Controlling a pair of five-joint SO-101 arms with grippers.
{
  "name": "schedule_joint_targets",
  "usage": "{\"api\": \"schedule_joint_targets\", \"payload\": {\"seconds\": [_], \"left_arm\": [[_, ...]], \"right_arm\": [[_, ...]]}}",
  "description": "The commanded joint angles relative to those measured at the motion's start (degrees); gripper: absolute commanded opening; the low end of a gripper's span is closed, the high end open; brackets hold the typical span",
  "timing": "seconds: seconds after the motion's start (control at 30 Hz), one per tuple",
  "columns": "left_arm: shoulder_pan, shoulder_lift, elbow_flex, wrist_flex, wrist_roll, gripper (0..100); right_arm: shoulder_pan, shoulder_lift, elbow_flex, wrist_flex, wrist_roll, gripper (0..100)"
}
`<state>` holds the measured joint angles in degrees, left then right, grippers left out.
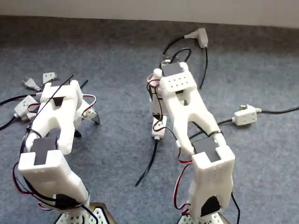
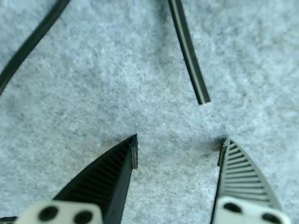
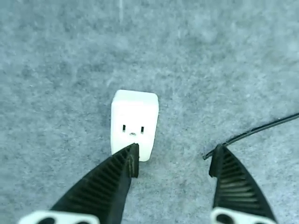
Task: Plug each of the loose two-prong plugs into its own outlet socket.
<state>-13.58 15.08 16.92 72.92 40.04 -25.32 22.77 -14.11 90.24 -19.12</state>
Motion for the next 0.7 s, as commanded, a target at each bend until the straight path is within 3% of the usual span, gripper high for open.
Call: {"api": "schedule_joint_targets", "payload": {"seconds": [0.0, 0.43, 0.67], "left_arm": [[0.75, -2.68, -0.48, -1.85, 0.09, 29], [0.75, -2.68, -0.48, -1.85, 0.09, 29], [0.75, -2.68, -0.48, -1.85, 0.09, 29]], "right_arm": [[-0.48, -1.10, 3.03, -4.88, 0.53, 24.5], [4.97, -1.10, 13.05, -8.13, 0.88, 24.5], [11.30, -1.10, 16.13, -10.68, 6.24, 24.5]]}}
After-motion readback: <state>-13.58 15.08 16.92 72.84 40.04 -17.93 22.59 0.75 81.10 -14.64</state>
